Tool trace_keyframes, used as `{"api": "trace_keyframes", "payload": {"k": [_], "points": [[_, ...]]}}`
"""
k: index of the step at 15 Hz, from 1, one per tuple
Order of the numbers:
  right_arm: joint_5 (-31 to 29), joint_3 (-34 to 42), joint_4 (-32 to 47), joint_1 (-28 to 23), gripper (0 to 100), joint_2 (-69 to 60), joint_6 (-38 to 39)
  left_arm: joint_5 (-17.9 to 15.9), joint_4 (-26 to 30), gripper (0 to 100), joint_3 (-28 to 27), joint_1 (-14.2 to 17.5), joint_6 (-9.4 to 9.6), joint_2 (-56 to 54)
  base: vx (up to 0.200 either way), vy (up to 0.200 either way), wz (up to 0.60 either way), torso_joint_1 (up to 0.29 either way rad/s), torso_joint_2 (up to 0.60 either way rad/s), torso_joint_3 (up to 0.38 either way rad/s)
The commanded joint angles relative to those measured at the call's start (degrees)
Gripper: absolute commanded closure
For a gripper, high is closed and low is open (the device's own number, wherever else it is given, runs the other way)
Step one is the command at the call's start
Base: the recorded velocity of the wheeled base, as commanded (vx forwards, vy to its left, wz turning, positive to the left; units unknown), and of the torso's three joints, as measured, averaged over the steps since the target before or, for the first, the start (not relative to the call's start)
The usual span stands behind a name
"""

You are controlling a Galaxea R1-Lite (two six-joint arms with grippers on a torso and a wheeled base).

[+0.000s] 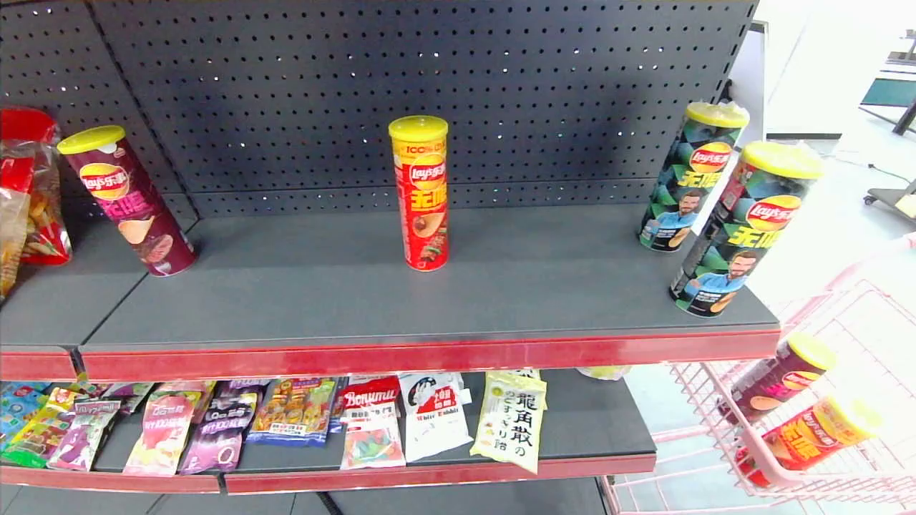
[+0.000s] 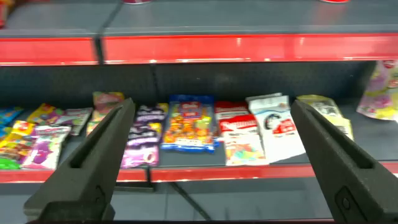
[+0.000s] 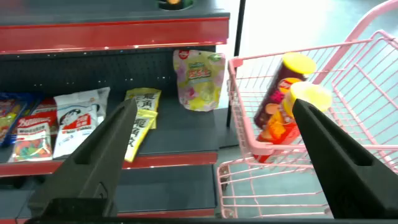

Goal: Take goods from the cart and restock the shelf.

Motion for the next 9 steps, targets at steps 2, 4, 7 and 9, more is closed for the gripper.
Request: {"api": "trace_keyframes", "payload": {"k": [2, 4, 7, 9], "points": [[0.01, 0.0, -0.01, -0.01, 0, 0.06, 0.0, 0.02, 0.01, 0, 0.0, 0.0, -0.01, 0.02, 0.0, -0.2, 0.0, 0.002, 0.0, 0.005], [0.01, 0.0, -0.01, -0.01, 0, 0.06, 0.0, 0.02, 0.01, 0, 0.0, 0.0, -0.01, 0.02, 0.0, -0.2, 0.0, 0.002, 0.0, 0.002], [0.01, 0.0, -0.01, -0.01, 0, 0.06, 0.0, 0.02, 0.01, 0, 0.0, 0.0, -0.01, 0.02, 0.0, -0.2, 0.0, 0.001, 0.0, 0.001], [0.01, 0.0, -0.01, -0.01, 0, 0.06, 0.0, 0.02, -0.07, 0, 0.0, 0.0, -0.01, 0.02, 0.0, -0.1, 0.0, 0.001, 0.0, -0.001]]}}
